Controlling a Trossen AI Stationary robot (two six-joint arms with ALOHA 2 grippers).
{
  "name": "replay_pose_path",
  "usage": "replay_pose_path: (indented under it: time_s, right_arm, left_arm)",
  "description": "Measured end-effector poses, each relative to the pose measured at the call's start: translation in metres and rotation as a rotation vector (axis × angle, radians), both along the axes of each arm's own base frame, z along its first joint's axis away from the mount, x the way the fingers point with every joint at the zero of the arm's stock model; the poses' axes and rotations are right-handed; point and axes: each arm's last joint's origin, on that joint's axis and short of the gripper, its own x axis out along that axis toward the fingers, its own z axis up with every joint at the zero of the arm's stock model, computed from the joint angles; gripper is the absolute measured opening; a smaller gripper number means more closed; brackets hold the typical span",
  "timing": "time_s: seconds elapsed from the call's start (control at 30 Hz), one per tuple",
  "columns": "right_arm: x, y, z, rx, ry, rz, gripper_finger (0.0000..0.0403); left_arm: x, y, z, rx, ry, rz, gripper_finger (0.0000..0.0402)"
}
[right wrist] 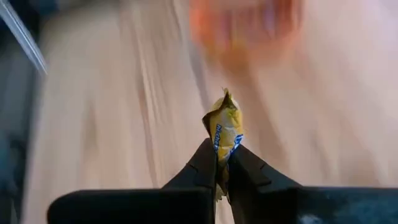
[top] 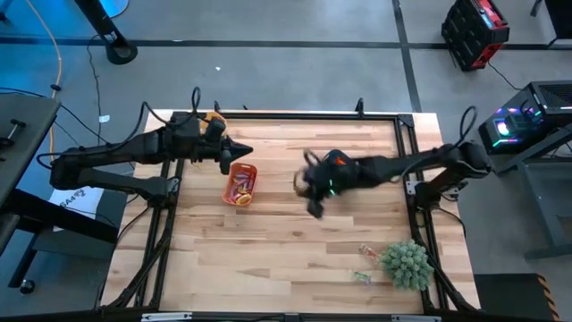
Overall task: Sort candy
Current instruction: Put the yellow candy into the orange bin, then put the orange gummy into the yellow bin
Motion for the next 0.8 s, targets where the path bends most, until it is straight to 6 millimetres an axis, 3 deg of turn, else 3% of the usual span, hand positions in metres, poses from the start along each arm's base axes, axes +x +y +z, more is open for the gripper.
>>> replay_pose_path:
  time_s: [0.07, 0.2, 0.53, 0.67, 0.8]
  right_arm:
    - [0.019, -0.015, 0.008, 0.007, -0.132, -0.014, 0.0005]
    - [0.058, -0.037, 0.003, 0.056, -0.238, -0.008, 0.0005]
    - [0.160, -0.048, -0.038, 0.050, -0.240, 0.038, 0.0013]
    - [0.184, -0.056, -0.051, 0.079, -0.182, 0.010, 0.0034]
    - [0.193, -0.063, -0.056, 0.061, -0.093, 0.027, 0.0080]
  left_arm:
    - [0.000, 0.000, 0.000, -0.004, -0.001, 0.002, 0.0000]
    - [0.001, -0.003, 0.001, -0.053, -0.011, -0.006, 0.0000]
    - [-0.010, -0.013, 0.026, 0.004, -0.217, -0.056, 0.0000]
    - [-0.020, -0.014, 0.035, 0.029, -0.285, -0.053, 0.0000]
    - [-0.028, -0.015, 0.039, 0.041, -0.307, -0.023, 0.0000]
